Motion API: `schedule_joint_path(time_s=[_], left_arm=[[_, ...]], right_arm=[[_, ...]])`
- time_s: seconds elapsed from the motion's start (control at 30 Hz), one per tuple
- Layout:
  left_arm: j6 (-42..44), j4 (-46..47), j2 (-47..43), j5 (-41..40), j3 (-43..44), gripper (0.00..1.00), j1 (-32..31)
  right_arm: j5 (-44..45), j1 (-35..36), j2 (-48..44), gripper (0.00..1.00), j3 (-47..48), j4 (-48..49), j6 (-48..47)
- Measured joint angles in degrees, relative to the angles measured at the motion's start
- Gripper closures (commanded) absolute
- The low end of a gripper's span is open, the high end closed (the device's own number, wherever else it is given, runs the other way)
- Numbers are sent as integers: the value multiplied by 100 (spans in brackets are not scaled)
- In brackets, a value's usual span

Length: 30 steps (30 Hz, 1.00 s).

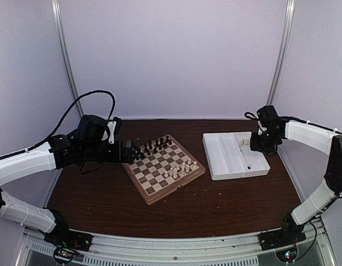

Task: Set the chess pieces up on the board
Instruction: Pick up the chess piece from the storage box.

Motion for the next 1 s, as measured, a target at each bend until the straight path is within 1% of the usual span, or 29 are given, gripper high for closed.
schedule_joint_path(time_s=[0.13, 0.23, 0.5, 1.0], left_arm=[[66, -20, 125, -42, 149, 2, 0], [109, -37, 164, -83, 221, 2, 0], [125, 9, 170, -133, 236, 2, 0], [57, 24, 310, -9, 133, 2, 0]], right_arm=[[-125, -37, 358, 65, 170, -63, -55], [-350, -42, 450, 62, 168, -81, -85], [-857, -42, 321, 61, -90, 197, -232], [-1036, -42, -50, 61, -391, 407, -214]])
